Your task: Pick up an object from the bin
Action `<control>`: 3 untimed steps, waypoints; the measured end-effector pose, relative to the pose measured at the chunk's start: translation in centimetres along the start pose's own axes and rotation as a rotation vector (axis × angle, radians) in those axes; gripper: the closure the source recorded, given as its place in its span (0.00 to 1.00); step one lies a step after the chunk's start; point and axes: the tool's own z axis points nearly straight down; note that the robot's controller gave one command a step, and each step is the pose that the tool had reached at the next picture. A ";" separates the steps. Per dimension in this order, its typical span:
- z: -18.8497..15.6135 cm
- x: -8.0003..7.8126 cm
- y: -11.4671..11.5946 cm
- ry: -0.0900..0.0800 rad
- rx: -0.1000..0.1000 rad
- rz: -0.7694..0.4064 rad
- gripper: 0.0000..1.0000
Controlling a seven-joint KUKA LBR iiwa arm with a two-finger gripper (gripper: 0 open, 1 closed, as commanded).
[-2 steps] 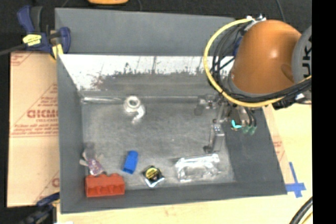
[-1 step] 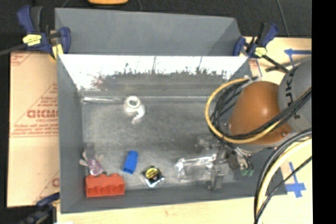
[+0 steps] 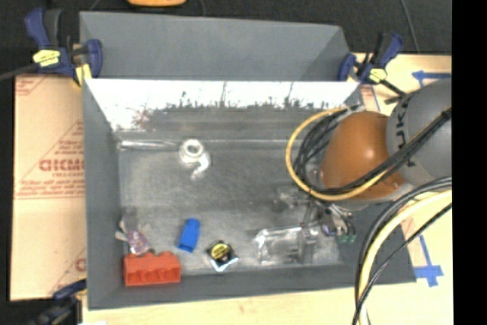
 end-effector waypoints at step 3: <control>-40.6 1.2 1.6 -0.006 0.001 0.000 1.00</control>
Offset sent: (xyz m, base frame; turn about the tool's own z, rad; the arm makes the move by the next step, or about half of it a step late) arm 0.0000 0.0000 0.0000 0.0000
